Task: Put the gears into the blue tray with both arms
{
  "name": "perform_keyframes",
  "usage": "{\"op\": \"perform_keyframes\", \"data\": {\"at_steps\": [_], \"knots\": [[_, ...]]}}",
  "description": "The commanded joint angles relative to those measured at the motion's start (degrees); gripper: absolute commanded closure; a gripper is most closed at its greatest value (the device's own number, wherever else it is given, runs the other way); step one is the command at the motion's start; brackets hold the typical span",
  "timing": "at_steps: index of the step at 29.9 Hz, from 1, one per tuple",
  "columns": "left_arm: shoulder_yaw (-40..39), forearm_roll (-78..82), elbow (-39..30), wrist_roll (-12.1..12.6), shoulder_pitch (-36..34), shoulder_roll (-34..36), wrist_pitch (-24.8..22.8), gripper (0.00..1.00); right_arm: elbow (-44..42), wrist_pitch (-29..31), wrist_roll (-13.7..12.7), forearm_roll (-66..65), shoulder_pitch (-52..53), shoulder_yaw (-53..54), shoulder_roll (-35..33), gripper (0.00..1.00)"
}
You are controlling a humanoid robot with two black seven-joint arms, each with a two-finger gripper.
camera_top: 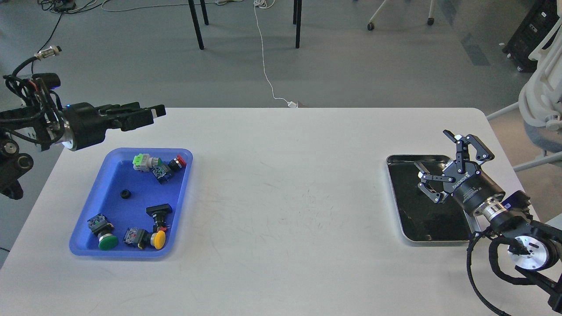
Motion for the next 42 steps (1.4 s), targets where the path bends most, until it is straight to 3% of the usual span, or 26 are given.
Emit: {"op": "perform_keyframes", "data": {"at_steps": [1, 10, 16, 19, 22, 29, 34, 42], "knots": [[-1.3, -14.7, -0.6, 0.0, 3.1, -3.7, -0.3, 0.03, 0.0, 0.0, 0.0, 0.0, 0.3, 0.1, 0.2, 0.02], [-20.9, -21.5, -0.6, 0.0, 18.9, -17.7, -1.1, 0.02, 0.0, 0.0, 0.0, 0.0, 1.4, 0.1, 0.4, 0.02], [-28.3, -25.8, -0.6, 0.0, 22.7, -22.4, -1.8, 0.02, 0.0, 0.0, 0.0, 0.0, 1.7, 1.4, 0.7, 0.02], [-29.6, -32.4, -0.3, 0.1, 23.1, -23.6, -3.8, 0.02, 0.1, 0.0, 0.0, 0.0, 1.7, 2.9, 1.3, 0.02], [-30.5, -36.8, 0.7, 2.7, 23.1, -24.6, -7.2, 0.02, 0.1, 0.0, 0.0, 0.0, 2.1, 3.0, 1.9, 0.02], [-34.7, -38.1, 3.7, 6.9, 24.5, -27.3, -10.0, 0.02, 0.0, 0.0, 0.0, 0.2, 3.4, 3.1, 4.0, 0.02], [-36.0, -38.1, 3.8, 7.6, 25.8, -28.4, -13.2, 0.02, -0.4, 0.0, 0.0, 0.1, 3.3, 3.1, 4.3, 0.01], [-36.2, -38.2, 4.6, 7.3, 25.8, -29.4, -13.3, 0.02, -0.7, 0.0, 0.0, -0.1, 3.6, 1.5, 3.8, 0.01]]}}
